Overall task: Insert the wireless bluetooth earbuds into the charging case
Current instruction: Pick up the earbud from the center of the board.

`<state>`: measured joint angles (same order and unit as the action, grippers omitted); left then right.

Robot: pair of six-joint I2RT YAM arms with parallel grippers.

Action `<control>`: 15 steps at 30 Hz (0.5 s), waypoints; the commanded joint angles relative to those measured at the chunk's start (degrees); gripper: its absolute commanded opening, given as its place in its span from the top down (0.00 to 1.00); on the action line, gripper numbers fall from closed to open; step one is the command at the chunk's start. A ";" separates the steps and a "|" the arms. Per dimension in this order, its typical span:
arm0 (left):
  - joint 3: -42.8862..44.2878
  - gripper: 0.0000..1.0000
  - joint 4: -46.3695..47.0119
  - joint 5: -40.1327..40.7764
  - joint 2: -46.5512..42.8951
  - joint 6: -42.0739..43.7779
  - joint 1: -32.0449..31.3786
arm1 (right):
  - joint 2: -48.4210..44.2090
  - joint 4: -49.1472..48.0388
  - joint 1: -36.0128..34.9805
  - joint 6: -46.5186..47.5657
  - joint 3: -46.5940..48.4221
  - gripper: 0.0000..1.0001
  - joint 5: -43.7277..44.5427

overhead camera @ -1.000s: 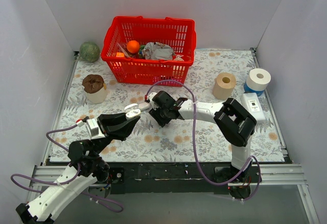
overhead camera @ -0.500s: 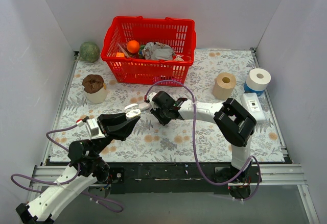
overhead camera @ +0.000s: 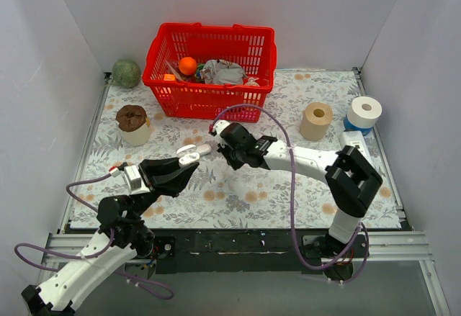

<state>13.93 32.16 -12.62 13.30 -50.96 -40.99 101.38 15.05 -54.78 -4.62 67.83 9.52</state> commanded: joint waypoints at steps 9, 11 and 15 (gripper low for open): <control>6.09 1.00 12.47 2.16 11.65 4.73 0.30 | -28.41 -17.13 0.29 -2.15 -2.61 0.99 5.95; 7.59 1.00 16.34 1.99 16.74 5.25 0.30 | -33.25 -19.87 0.29 -1.62 -2.79 0.99 5.51; 13.04 1.00 21.97 -0.11 26.14 5.43 0.21 | -38.71 -23.39 0.29 0.40 -1.04 0.99 4.55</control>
<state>21.26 45.74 -11.86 32.73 -47.07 -40.99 66.72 -0.14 -54.72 -5.87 65.67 14.22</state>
